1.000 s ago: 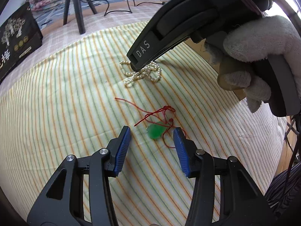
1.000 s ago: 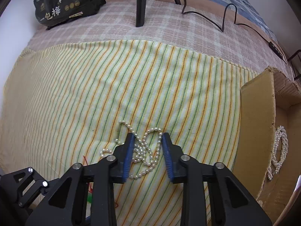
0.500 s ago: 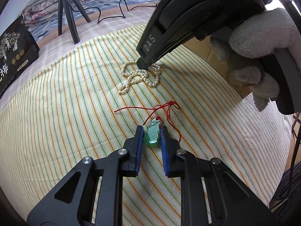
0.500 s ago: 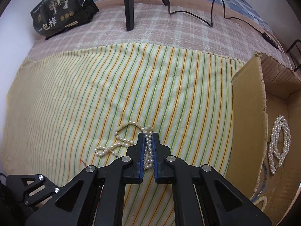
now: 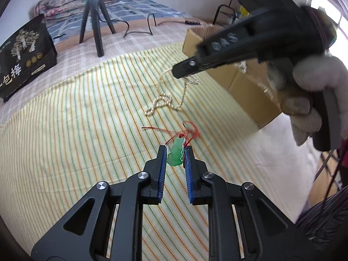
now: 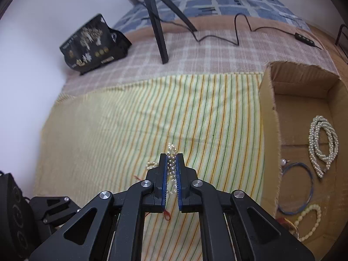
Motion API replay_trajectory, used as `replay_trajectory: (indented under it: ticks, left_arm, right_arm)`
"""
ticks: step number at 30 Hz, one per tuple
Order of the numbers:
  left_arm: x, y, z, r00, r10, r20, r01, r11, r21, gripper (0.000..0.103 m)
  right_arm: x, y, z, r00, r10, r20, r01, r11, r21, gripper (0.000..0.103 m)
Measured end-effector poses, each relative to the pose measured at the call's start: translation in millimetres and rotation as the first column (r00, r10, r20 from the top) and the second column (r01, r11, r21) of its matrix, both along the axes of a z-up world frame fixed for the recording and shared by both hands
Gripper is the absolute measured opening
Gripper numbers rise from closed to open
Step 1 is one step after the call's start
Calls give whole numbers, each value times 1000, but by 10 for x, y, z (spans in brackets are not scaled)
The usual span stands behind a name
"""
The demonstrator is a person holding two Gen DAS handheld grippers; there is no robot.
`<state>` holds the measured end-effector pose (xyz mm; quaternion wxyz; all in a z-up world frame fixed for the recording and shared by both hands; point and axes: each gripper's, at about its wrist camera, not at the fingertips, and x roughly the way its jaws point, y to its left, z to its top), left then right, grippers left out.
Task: Organize jewelry
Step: 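Lift and carry the pearl strand and jade pendant over the box with both tools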
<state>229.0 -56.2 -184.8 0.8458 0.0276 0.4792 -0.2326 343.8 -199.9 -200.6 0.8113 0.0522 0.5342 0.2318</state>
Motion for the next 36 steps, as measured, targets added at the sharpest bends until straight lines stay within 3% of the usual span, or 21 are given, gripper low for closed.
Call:
replay_trajectory:
  ticks: [11,21,36]
  left_arm:
    - [-96,166,642,995,51,91,-40,992,-119,15]
    - [-149,149,966,987,61,148,-39,988,-150,15]
    - [56,-368,1242,978,-16,207,46,989,-140,15]
  right_arm:
    - [-365,-148,632,993,-36,113,24,994,104,5]
    - [-663,-534,1091,976,-69,205,48,993,107,5]
    - [-838,-1319,1293,953,-167,254,153,985,75,5]
